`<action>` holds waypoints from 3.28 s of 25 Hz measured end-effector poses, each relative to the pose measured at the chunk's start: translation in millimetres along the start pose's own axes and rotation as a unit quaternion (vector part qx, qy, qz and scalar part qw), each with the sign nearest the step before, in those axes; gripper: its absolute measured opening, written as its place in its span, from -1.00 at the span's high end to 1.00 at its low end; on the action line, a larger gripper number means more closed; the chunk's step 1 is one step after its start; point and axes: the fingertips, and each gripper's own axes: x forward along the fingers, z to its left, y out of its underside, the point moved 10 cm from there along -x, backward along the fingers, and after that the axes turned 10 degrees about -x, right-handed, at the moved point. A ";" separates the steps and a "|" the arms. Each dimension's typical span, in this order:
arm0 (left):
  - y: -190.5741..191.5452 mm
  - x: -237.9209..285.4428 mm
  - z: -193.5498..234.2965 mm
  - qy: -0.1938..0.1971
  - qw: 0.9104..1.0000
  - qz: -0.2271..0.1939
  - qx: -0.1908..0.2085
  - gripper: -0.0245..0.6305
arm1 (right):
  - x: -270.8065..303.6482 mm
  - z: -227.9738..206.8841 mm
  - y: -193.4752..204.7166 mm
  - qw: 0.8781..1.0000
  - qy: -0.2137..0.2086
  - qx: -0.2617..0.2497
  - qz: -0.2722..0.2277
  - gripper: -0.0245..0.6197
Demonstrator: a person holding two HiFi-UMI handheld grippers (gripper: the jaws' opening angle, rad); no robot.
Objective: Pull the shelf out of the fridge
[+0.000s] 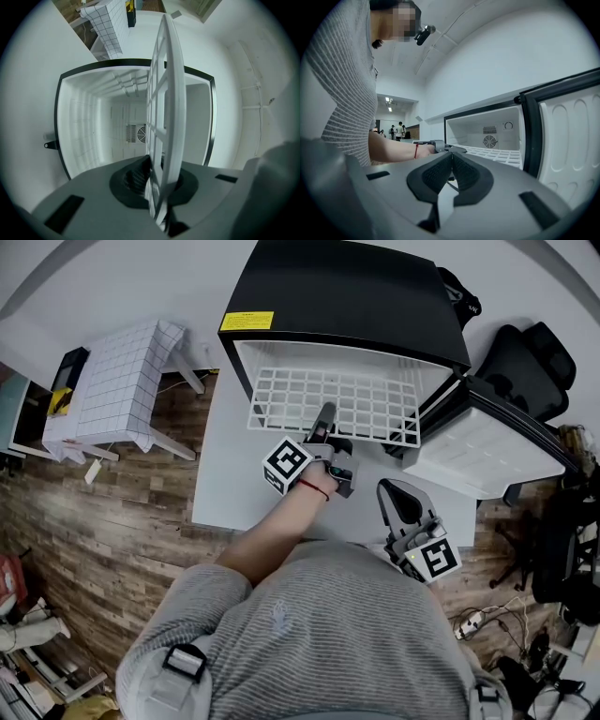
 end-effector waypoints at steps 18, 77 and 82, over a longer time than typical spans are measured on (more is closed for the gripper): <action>2.9 -6.6 0.8 0.008 1.000 0.002 0.000 0.85 | 4.0 -5.2 1.7 1.000 -0.008 0.001 -0.002 0.88; -33.9 -140.1 -35.1 0.075 0.985 -0.155 -0.009 0.85 | 26.6 27.3 -12.6 0.989 -0.145 -0.013 -0.042 0.88; -52.7 -162.9 -46.9 0.090 0.975 -0.205 0.007 0.85 | 44.3 39.8 -16.3 0.980 -0.189 -0.008 -0.054 0.88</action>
